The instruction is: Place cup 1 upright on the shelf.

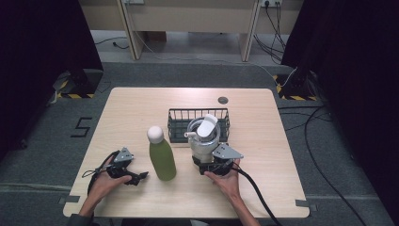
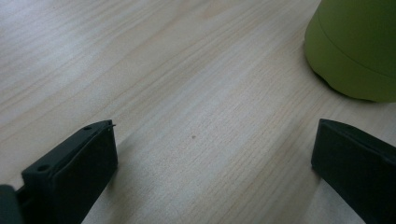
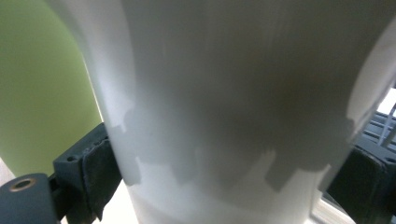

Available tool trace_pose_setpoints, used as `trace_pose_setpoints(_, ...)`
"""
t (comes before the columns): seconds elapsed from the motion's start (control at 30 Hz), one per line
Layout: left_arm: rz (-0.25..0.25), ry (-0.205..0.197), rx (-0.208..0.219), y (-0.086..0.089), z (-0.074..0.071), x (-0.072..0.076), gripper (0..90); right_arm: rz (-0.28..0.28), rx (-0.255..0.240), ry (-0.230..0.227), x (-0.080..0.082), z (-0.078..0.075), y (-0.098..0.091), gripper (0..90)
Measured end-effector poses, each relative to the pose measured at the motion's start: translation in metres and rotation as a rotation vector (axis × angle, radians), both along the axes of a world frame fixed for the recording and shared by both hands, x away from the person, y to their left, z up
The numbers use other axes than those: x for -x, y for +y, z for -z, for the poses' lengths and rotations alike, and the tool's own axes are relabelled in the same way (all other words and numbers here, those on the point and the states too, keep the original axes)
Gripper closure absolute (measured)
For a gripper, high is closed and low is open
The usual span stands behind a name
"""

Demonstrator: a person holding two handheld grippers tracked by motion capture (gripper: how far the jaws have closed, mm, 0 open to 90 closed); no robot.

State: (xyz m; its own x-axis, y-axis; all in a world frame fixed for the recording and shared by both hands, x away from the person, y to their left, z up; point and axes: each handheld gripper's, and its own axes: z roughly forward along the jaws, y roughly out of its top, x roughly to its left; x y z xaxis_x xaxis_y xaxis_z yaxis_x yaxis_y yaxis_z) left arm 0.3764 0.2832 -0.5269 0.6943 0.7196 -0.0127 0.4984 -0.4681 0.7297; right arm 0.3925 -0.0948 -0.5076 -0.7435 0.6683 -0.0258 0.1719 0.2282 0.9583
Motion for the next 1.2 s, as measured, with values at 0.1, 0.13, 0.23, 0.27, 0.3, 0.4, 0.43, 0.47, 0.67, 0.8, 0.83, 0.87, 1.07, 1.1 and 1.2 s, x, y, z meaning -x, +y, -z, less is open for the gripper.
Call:
trace_pose_setpoints(0.1,0.001,0.000,0.000,0.000,0.000,0.000,0.0,-0.007,-0.012,-0.008,-0.001,0.001,0.000,9.5)
trace_pose_setpoints(0.13,0.001,0.000,0.000,0.000,0.000,0.000,0.0,-0.010,-0.014,-0.013,-0.002,0.002,0.001,9.6)
trace_pose_setpoints(0.23,0.001,0.000,0.000,0.000,0.000,0.000,0.0,-0.015,-0.024,-0.022,-0.002,0.002,0.001,10.5)
trace_pose_setpoints(0.27,0.001,0.000,0.000,0.000,0.000,0.000,0.0,-0.017,-0.024,-0.027,-0.002,0.002,0.001,10.7)
trace_pose_setpoints(0.3,0.001,0.000,0.000,0.000,0.000,0.000,0.0,-0.018,-0.025,-0.028,-0.002,0.002,0.001,10.9)
trace_pose_setpoints(0.4,0.001,0.000,0.000,0.000,0.000,0.000,0.0,-0.015,-0.028,-0.036,-0.002,0.003,0.001,11.2)
trace_pose_setpoints(0.43,0.001,0.000,0.000,0.000,0.000,0.000,0.0,-0.014,-0.030,-0.034,-0.002,0.003,0.001,11.2)
trace_pose_setpoints(0.47,0.001,0.000,0.000,0.000,0.000,0.000,0.0,-0.012,-0.030,-0.039,-0.001,0.003,0.001,11.3)
trace_pose_setpoints(0.67,0.001,0.001,0.001,0.000,0.000,0.000,0.0,-0.007,-0.034,-0.041,-0.001,0.003,0.002,11.5)
trace_pose_setpoints(0.8,0.000,0.001,0.001,0.000,0.000,0.000,0.0,-0.005,-0.037,-0.037,-0.001,0.001,0.002,11.5)
trace_pose_setpoints(0.83,0.000,0.001,0.001,0.000,0.000,0.000,0.0,-0.004,-0.036,-0.038,0.000,0.000,0.001,11.5)
trace_pose_setpoints(0.87,0.000,0.001,0.001,0.000,0.000,0.000,0.0,-0.001,-0.031,-0.044,0.000,-0.002,0.001,11.5)
trace_pose_setpoints(1.07,0.001,0.001,0.000,0.000,0.000,0.000,0.0,0.004,-0.033,-0.047,-0.002,-0.013,-0.003,11.6)
trace_pose_setpoints(1.1,0.001,0.001,0.000,0.000,0.000,0.000,0.0,0.005,-0.024,-0.050,-0.002,-0.015,-0.004,11.6)
trace_pose_setpoints(1.2,0.000,0.001,0.001,0.000,0.000,0.000,0.0,0.007,-0.020,-0.061,-0.002,-0.023,-0.005,11.6)
